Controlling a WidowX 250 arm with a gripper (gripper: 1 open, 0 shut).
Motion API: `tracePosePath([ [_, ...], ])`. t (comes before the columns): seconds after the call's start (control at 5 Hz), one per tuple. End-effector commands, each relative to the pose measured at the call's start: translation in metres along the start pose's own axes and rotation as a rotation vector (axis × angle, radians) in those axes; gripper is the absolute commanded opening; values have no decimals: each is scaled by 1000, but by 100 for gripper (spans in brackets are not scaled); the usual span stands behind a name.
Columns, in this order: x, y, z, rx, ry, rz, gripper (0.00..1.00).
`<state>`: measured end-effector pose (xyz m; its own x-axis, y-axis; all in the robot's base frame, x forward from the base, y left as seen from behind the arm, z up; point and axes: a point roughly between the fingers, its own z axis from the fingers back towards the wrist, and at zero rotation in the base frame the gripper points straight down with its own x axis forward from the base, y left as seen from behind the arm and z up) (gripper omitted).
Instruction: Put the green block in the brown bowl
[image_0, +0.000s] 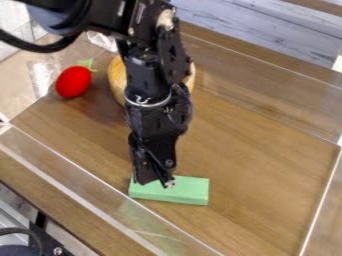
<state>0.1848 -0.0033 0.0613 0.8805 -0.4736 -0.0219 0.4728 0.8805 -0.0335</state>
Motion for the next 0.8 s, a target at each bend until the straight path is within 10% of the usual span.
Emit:
tracePosePath([
  [0.0,6,-5,9,13,-33,23,0],
  [0.6,12,-9,55,22,-89,43,0],
])
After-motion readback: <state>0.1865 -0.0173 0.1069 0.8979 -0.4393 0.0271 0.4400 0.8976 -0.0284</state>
